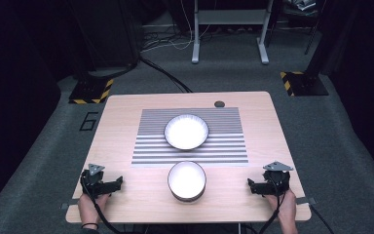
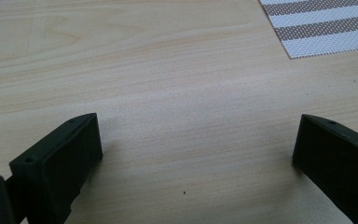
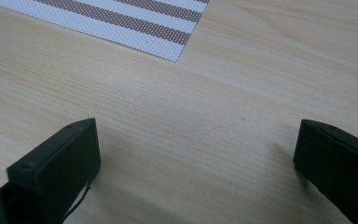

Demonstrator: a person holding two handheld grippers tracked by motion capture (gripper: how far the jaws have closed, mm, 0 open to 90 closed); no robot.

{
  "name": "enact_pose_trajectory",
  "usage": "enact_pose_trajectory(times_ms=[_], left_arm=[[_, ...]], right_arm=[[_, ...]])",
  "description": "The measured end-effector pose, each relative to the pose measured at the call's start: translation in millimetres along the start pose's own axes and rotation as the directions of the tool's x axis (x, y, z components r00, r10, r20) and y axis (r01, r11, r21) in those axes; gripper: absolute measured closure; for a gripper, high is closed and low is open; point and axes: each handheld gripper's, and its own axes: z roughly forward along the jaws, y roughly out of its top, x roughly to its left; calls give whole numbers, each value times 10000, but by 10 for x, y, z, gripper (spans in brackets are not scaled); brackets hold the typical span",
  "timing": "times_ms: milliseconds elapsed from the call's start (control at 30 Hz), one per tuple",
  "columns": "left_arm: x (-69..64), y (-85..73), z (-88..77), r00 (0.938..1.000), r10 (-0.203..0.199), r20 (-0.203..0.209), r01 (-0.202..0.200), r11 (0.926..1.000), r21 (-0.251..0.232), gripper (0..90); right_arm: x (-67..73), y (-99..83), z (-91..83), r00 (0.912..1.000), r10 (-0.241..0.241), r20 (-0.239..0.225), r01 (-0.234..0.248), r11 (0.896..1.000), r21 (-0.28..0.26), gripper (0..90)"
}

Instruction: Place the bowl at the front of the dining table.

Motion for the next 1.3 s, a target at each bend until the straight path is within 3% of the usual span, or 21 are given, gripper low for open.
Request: enact_pose_trajectory(times_ms=[433,600,733,900,933,1000,1300], left_arm=[[-16,-3,-7,9997,-172,-154,172,9999,4,11],[-2,-19,-34,9997,20,234,-22,10000,83,0],[47,-20,-55,9984,-249,506,247,9997,47,0],[27,24,-94,9977,-84,679,82,10000,38,0],[-8,46,-133,9956,12,935,-13,10000,9,0],[-41,76,-168,9950,127,990,-116,9999,-115,0],[-168,243,-298,9880,763,1341,-733,9969,-275,0]], right_arm=[[0,10,1,10000,-28,37,27,10000,51,0],[13,24,-3,9997,181,151,-184,9996,208,0],[38,27,-16,9996,231,186,-237,9992,318,7],[73,44,-49,9998,204,-15,-203,9996,178,18],[87,77,-91,9997,212,-116,-210,9997,103,19],[120,134,-136,9995,110,-298,-110,9999,-9,25],[382,291,-280,9959,-437,-797,418,9988,-258,32]])
